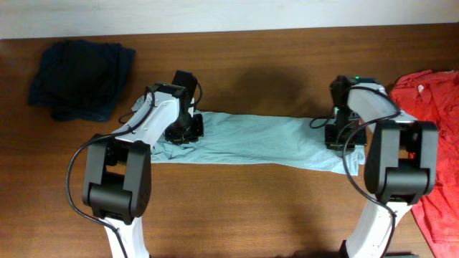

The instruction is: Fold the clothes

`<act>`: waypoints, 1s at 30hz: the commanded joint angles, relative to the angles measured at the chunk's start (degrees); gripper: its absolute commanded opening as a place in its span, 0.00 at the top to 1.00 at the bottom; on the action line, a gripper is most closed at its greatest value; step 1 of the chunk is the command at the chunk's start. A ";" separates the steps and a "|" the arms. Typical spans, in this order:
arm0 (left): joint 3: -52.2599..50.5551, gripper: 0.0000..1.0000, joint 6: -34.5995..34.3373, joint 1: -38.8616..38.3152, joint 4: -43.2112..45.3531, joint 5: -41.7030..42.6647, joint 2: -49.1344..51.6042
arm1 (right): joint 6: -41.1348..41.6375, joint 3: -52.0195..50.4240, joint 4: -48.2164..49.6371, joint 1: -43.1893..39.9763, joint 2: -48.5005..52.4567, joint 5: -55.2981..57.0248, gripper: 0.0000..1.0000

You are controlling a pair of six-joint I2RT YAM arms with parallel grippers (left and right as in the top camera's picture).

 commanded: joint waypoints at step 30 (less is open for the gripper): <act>-0.61 0.01 0.61 -0.17 3.96 0.61 -1.29 | -13.79 10.88 0.09 -11.91 -4.31 -11.52 0.70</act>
